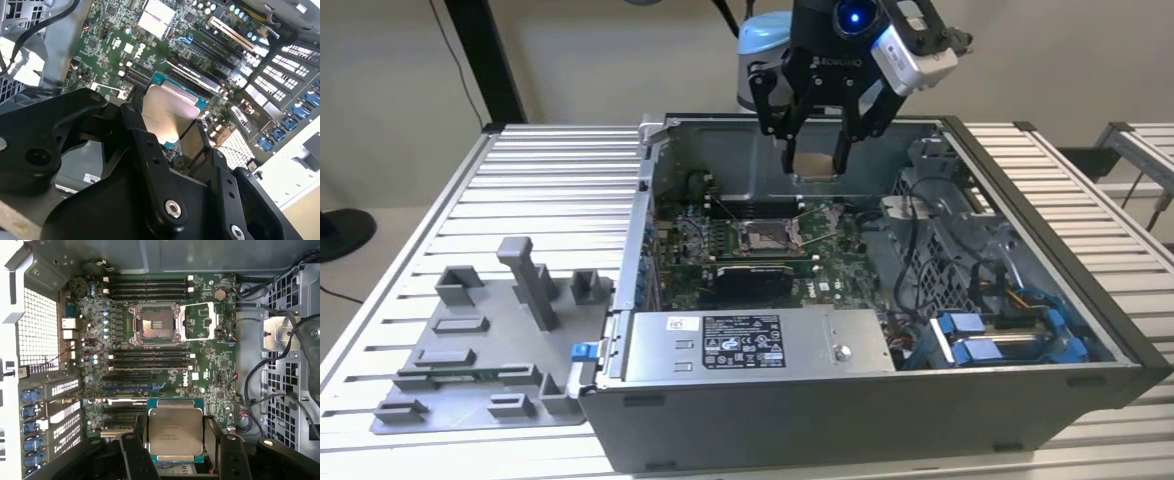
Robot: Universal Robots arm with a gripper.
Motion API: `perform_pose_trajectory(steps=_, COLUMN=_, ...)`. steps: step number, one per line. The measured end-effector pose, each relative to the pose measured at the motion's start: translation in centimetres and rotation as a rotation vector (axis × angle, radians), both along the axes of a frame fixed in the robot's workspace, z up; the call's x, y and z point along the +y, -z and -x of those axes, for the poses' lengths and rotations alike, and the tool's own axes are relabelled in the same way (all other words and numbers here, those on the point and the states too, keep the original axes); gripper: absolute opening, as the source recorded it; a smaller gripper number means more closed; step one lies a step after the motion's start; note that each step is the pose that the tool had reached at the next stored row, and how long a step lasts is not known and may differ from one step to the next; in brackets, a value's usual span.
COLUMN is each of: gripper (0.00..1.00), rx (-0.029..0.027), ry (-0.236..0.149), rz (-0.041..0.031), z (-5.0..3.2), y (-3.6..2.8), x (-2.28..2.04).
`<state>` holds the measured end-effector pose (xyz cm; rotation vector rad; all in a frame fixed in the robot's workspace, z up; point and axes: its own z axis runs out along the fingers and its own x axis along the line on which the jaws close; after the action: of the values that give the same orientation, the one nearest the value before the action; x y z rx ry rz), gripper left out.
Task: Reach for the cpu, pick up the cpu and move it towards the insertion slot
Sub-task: 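Pick up the cpu and move it towards the insertion slot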
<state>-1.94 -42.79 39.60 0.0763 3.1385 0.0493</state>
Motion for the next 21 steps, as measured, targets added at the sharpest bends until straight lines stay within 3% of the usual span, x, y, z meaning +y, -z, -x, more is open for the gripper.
perform_pose_trajectory(steps=17, gripper=0.00, rx=0.0000, ry=0.000, rz=0.0000, z=0.05, y=0.03, x=1.22)
perform_pose_trajectory(steps=21, gripper=0.00, rx=0.0000, ry=0.000, rz=0.0000, z=0.06, y=0.06, x=1.97)
